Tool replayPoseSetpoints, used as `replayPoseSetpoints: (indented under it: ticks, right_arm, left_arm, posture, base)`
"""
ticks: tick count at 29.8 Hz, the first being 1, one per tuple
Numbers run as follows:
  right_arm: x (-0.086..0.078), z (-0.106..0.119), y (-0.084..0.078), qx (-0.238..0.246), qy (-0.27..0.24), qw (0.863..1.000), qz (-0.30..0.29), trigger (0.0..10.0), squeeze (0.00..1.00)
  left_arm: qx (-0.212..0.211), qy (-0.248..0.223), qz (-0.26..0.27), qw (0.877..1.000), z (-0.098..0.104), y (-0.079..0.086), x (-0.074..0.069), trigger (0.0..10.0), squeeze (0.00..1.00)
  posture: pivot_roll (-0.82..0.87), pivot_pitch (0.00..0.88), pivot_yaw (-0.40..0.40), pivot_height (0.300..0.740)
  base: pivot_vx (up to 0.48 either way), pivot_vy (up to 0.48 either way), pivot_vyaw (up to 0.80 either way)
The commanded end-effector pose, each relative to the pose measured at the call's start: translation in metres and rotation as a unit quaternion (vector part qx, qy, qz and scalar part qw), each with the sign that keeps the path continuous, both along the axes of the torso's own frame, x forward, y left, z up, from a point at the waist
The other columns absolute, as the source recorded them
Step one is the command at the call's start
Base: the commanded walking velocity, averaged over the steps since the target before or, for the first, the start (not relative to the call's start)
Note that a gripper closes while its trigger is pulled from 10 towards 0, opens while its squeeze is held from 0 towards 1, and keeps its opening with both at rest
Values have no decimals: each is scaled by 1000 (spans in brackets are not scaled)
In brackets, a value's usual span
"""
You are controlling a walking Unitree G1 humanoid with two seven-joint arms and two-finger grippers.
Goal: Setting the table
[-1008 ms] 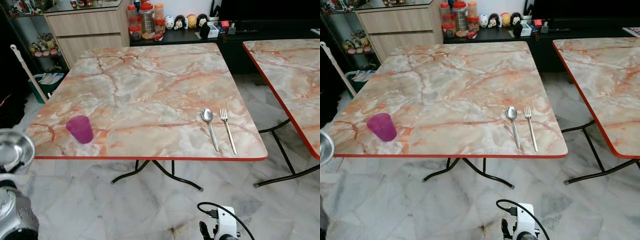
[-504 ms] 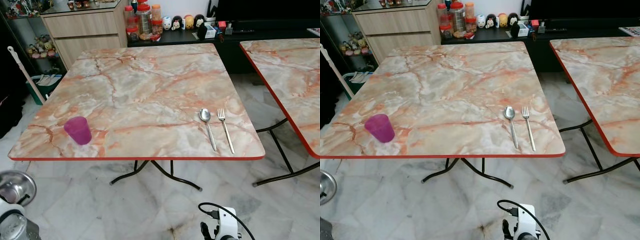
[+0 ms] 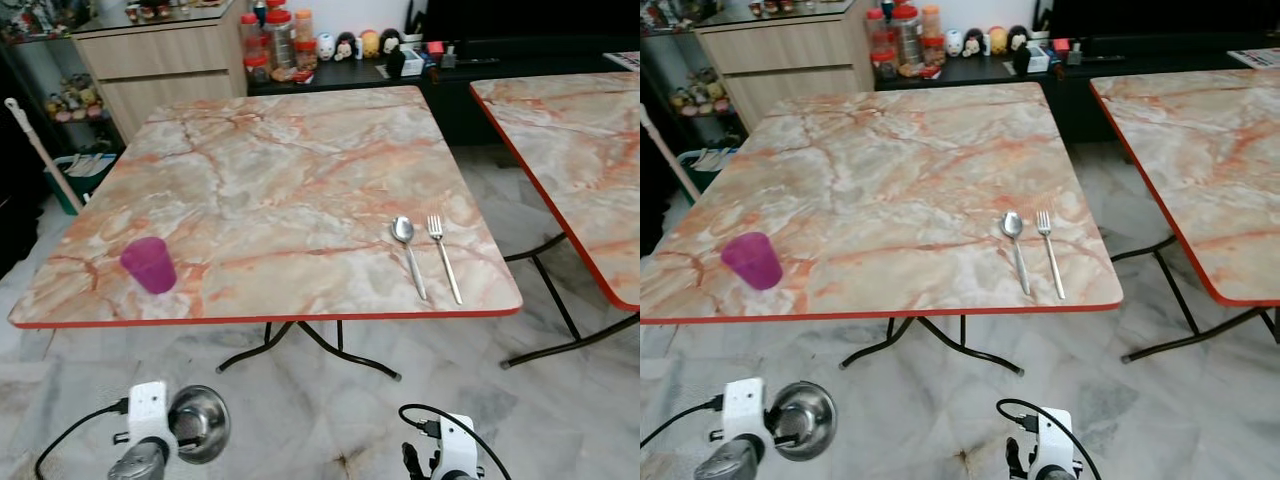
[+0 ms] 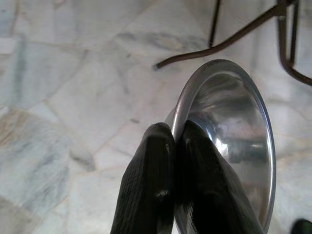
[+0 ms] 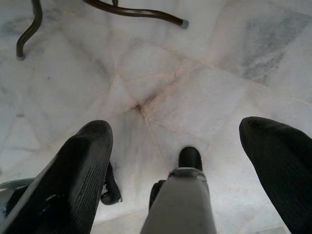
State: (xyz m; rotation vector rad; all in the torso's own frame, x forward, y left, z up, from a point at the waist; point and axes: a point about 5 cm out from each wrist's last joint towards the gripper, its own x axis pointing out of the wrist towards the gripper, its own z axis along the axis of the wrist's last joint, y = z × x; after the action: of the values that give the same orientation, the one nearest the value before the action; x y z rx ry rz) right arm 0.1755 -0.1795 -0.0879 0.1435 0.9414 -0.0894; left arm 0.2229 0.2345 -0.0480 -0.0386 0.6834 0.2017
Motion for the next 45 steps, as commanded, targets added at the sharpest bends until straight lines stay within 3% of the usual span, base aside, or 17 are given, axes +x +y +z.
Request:
replayPoseSetpoints:
  ticks: [1,3,7,12,19,23,27,31,38,45]
  right_arm:
    - [-3,-1,-1,2,-1,1000,-5,10000,0]
    - [-3,-1,-3,1,-2,1000,-8,10000,0]
    - [-3,0,-4,0,-7,1000,-13,10000,0]
    - [1,2,-2,-3,-17,1000,-7,10000,0]
    - [-1,0,-4,-32,-5,999,17,10000,0]
    - [-2,0,-5,-20,-4,1000,7,10000,0]
    - [-5,-2,-1,-34,5,997,64,10000,0]
    - [-4,-1,-1,-38,5,996,83,10000,0]
    - [7,5,-9,-49,-8,996,71,10000,0]
    - [5,3,-8,-31,-1,998,50,10000,0]
  left_arm:
    - [-38,12,30,999,-5,-5,-2,10000,0]
    - [-64,8,55,996,-5,-6,-2,10000,0]
    - [-68,13,58,996,-7,-9,-4,10000,0]
    - [-74,29,47,996,-12,-28,-4,10000,0]
    - [-75,30,42,996,-12,-30,-4,10000,0]
    - [-78,32,48,995,-13,-31,-5,10000,0]
    - [-82,38,54,994,-16,-33,-8,10000,0]
    - [-83,38,55,994,-16,-34,-8,10000,0]
    - [-81,41,51,995,-16,-36,-8,10000,0]
    - [-76,43,37,995,-15,-38,-5,10000,0]
  posture:
    - [-188,0,101,740]
    - [-191,0,102,740]
    - [-192,0,102,740]
    - [-218,0,118,740]
    - [-223,0,119,740]
    - [-215,0,106,740]
    - [-203,0,91,740]
    - [-194,0,84,740]
    - [-200,0,89,740]
    - [-203,0,92,740]
  base:
    - [0,0,0]
    - [0,0,0]
    - [0,0,0]
    - [0,-112,0]
    - [0,-118,244]
    - [203,0,189]
    - [287,0,0]
    - [297,0,0]
    - [355,0,0]
    - [399,0,0]
